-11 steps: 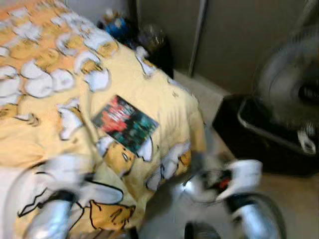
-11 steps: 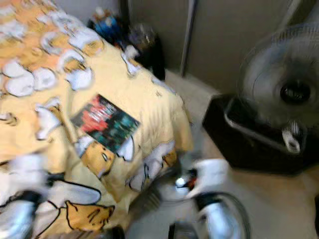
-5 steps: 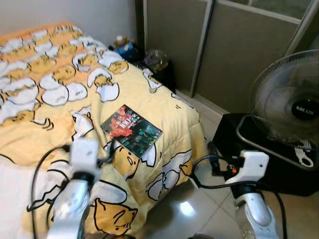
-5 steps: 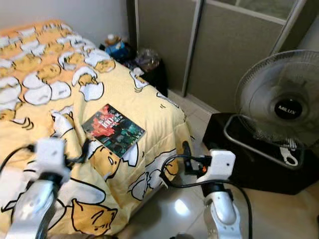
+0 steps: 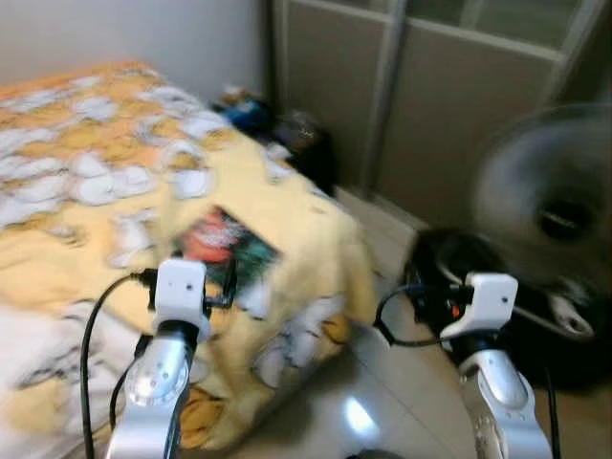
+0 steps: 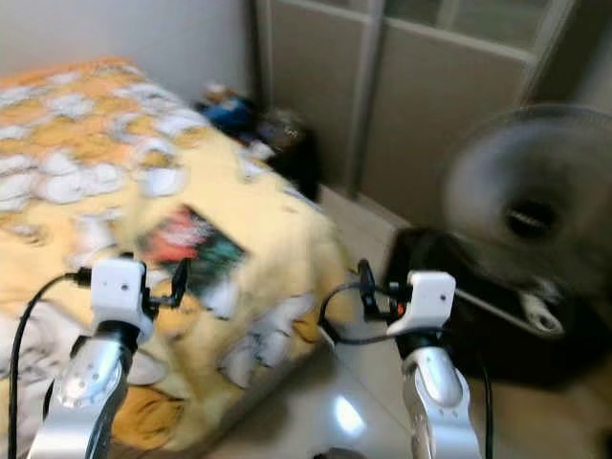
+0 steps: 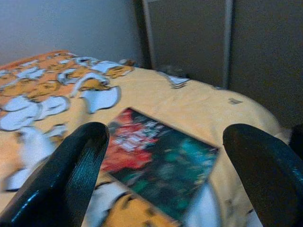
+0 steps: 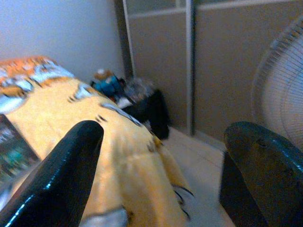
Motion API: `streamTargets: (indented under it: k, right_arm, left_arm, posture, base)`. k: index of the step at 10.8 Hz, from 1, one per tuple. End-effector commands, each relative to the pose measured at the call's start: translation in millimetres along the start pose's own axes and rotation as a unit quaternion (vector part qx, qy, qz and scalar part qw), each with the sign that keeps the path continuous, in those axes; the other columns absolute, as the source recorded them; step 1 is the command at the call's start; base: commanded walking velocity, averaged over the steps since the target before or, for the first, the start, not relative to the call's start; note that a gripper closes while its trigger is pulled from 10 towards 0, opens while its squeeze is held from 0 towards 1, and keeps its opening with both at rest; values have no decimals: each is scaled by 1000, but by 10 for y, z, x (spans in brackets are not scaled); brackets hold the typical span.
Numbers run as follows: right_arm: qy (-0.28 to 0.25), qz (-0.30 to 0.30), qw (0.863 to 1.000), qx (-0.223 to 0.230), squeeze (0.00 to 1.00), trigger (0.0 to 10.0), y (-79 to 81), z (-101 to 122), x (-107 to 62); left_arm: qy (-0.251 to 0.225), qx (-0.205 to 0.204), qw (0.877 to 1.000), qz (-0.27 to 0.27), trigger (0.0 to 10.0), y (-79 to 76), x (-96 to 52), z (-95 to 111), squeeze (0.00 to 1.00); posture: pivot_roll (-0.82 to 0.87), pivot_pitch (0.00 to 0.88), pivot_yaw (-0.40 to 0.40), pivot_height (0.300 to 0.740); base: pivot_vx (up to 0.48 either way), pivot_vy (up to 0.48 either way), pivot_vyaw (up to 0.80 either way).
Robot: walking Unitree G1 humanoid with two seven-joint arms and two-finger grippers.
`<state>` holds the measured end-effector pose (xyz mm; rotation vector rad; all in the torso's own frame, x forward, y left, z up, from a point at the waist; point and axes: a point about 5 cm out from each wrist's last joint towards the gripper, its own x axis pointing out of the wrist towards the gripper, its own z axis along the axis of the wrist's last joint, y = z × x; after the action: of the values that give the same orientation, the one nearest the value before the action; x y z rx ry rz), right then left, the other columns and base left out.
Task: Clean up the room
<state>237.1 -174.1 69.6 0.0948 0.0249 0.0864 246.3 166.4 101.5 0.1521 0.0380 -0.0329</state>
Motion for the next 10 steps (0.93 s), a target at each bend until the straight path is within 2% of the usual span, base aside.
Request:
streamTargets:
  k: [1,3,6,7,9,10]
  right_arm:
    - [-4,8,1000,-4,0,10000,14,23,51]
    - [-4,19,1000,-14,0,10000,14,46,123]
    - [-5,16,1000,-11,0,10000,21,34,165]
    - [-3,17,1000,-12,0,10000,42,15,178]
    - [-4,22,1000,-20,0,10000,63,27,208]
    - [-4,18,999,-27,0,10000,60,36,237]
  left_arm:
    - [21,-8,1000,18,10000,46,-15,-92,0]
    - [30,-34,998,32,10000,42,58,-112,0]
    - [36,-23,999,30,10000,-18,204,-147,0]
    - [19,-8,1000,16,10000,-55,279,-81,0]
    - [12,-4,1000,5,10000,-97,299,-62,0]
    - [4,6,1000,2,10000,-100,307,-49,0]
  posture:
    - [-95,0,34,708]
    - [-111,0,33,708]
    - [-136,0,52,712]
    - [-136,0,54,712]
    - [-127,0,48,712]
    - [-127,0,48,712]
  base:
    - [296,-375,600]
    - [383,-287,569]
    - [0,0,0]
    - [0,0,456]
    - [0,0,781]
    - [0,0,0]
